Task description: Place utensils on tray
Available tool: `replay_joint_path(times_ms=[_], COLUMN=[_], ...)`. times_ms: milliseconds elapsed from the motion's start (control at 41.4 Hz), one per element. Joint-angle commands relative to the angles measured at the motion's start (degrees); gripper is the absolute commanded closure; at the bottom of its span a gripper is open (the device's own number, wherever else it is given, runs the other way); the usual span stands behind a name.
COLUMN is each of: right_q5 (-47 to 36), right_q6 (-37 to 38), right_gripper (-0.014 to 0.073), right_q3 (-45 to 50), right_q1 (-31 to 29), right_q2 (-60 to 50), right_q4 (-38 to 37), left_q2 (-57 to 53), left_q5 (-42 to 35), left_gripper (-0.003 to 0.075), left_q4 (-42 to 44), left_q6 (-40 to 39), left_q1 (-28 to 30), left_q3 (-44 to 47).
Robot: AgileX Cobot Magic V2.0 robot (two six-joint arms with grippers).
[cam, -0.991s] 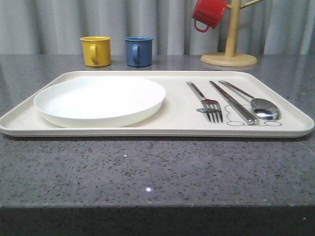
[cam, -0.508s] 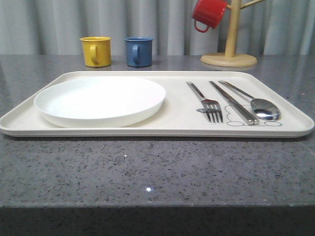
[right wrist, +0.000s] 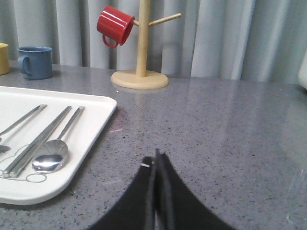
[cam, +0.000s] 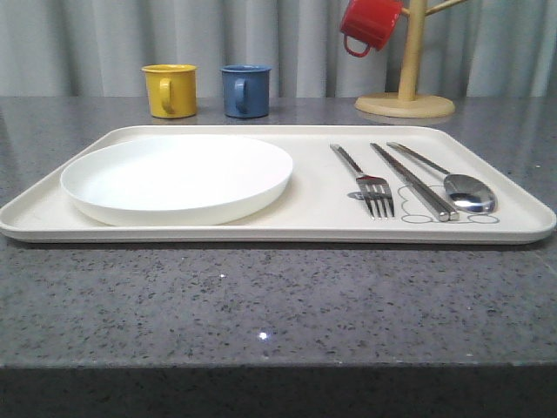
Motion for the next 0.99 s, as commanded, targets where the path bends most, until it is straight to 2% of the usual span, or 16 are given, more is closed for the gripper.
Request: replay_joint_path(times_ms=[0, 967], right_q5=[-5.25, -4.95], right_q6=[-0.3, -0.3], right_gripper=[0.0664, 0.0664], right_q3=[-0.03, -0.03], right_q1=[-1.22, -0.83], right_q2=[-0.99, -0.99], right_q4=[0.06, 0.19], left_q2=[-1.28, -1.28], left_q5=[-4.56, -4.56], left_gripper=[0.0738, 0.0738], left_q4=[-0.6, -0.6], left_q6=[0.14, 0.14], left_q1=[-0.39, -0.39], left_q3=[-0.22, -0.22])
